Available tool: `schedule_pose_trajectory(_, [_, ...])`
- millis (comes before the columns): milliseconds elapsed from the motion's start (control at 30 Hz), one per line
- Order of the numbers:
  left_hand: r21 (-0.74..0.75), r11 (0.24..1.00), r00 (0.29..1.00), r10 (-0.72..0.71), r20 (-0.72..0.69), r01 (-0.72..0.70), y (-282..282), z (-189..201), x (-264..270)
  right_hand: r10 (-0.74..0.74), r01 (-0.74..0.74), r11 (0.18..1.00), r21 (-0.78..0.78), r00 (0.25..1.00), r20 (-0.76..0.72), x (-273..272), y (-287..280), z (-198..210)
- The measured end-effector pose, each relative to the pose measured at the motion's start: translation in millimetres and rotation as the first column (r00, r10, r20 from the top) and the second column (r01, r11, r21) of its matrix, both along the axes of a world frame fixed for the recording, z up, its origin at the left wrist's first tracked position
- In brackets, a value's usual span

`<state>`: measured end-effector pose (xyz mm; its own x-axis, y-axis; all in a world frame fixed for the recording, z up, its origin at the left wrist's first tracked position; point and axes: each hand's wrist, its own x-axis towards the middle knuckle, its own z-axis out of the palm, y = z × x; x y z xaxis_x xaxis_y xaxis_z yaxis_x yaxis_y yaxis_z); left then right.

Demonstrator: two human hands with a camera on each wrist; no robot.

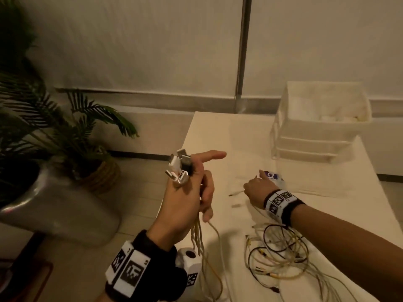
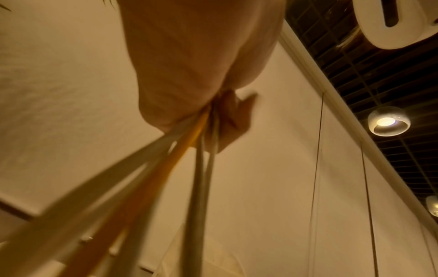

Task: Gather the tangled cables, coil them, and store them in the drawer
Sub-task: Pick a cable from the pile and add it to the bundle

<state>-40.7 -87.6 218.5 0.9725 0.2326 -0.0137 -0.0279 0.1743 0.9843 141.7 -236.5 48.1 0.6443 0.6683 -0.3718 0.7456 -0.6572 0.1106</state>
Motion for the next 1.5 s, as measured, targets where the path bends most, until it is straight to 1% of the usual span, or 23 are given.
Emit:
schedule_pose_trajectory(33, [-0.015,1.0,1.0,-0.003,-0.013,0.003,-4,0,4,-0.077,0.083,0.984,0.157,0.996,-0.043,-1,-10,19])
schedule_pose_trajectory(67, [-0.025,1.0,1.0,-0.014,-0.023,0.013,-9,0,8,-0.163,0.193,0.925,0.327,0.98,-0.117,-5,-22,40])
schedule_pose_trajectory(100, [-0.033,0.999,0.999,-0.032,-0.028,0.031,-17,2,13,-0.228,0.309,0.819,0.483,0.948,-0.22,-10,-34,61])
schedule_pose_trajectory(167, [-0.044,0.996,0.997,-0.073,-0.036,0.071,-34,8,23,-0.257,0.462,0.518,0.72,0.887,-0.384,-27,-58,104])
schedule_pose_trajectory(200, [-0.049,0.996,0.996,-0.078,-0.042,0.076,-44,12,28,-0.23,0.506,0.363,0.783,0.863,-0.45,-38,-67,124])
schedule_pose_trajectory(267, [-0.075,0.994,0.996,-0.081,-0.042,0.078,-67,21,36,-0.109,0.596,0.096,0.797,0.802,-0.587,-63,-77,160])
schedule_pose_trajectory(300, [-0.093,0.992,0.995,-0.091,-0.03,0.088,-78,26,40,-0.027,0.633,-0.001,0.774,0.773,-0.633,-76,-80,175])
schedule_pose_trajectory(333, [-0.105,0.989,0.994,-0.105,-0.011,0.104,-88,30,43,0.048,0.659,-0.059,0.75,0.752,-0.657,-89,-81,187])
schedule_pose_trajectory(400, [-0.088,0.987,0.99,-0.133,0.042,0.136,-106,36,48,0.112,0.645,-0.049,0.763,0.762,-0.637,-110,-83,204])
schedule_pose_trajectory(467, [-0.054,0.987,0.985,-0.147,0.088,0.152,-120,40,50,0.065,0.553,0.044,0.832,0.83,-0.554,-123,-87,211])
schedule_pose_trajectory(533, [-0.039,0.986,0.985,-0.161,0.063,0.164,-129,44,50,-0.014,0.447,0.117,0.887,0.894,-0.449,-128,-94,214])
schedule_pose_trajectory(667, [-0.032,0.982,0.982,-0.186,0.015,0.186,-141,47,45,-0.096,0.286,0.203,0.936,0.958,-0.272,-134,-106,211])
schedule_pose_trajectory(767, [0.011,0.996,0.995,-0.091,0.043,0.09,-144,51,42,-0.103,0.174,0.207,0.963,0.983,-0.155,-139,-110,206])
schedule_pose_trajectory(867, [-0.05,0.998,0.99,0.049,0.131,-0.043,-131,57,44,-0.08,0.121,0.233,0.965,0.991,-0.105,-146,-116,192])
schedule_pose_trajectory(967, [-0.275,0.961,0.969,0.04,0.244,0.029,-104,71,44,-0.021,0.179,0.232,0.956,0.984,-0.179,-147,-132,175])
schedule_pose_trajectory(1067, [-0.363,0.928,0.959,0.022,0.281,0.085,-68,89,34,0.065,0.331,0.364,0.87,0.923,-0.379,-136,-158,166])
schedule_pose_trajectory(1167, [-0.223,0.971,0.96,-0.02,0.278,0.085,-40,105,19,0.02,0.432,0.411,0.803,0.876,-0.482,-120,-181,167])
schedule_pose_trajectory(1233, [0.089,0.987,0.959,-0.155,0.237,0.137,-49,108,10,-0.024,0.46,0.387,0.799,0.871,-0.49,-110,-185,174])
schedule_pose_trajectory(1267, [0.353,0.925,0.954,-0.221,0.203,0.139,-61,104,9,-0.039,0.468,0.374,0.801,0.871,-0.49,-106,-182,179])
schedule_pose_trajectory(1300, [0.594,0.796,0.944,-0.275,0.183,0.117,-76,97,9,-0.049,0.467,0.368,0.804,0.873,-0.485,-104,-178,185])
schedule_pose_trajectory(1367, [0.827,0.554,0.923,-0.361,0.133,0.097,-108,77,14,-0.039,0.433,0.366,0.824,0.891,-0.452,-101,-164,198])
schedule_pose_trajectory(1400, [0.856,0.505,0.925,-0.368,0.098,0.11,-119,66,18,-0.017,0.431,0.341,0.836,0.891,-0.453,-102,-157,203])
schedule_pose_trajectory(1500, [0.817,0.565,0.952,-0.298,0.072,0.115,-127,41,29,0.083,0.561,0.156,0.813,0.813,-0.577,-104,-147,215])
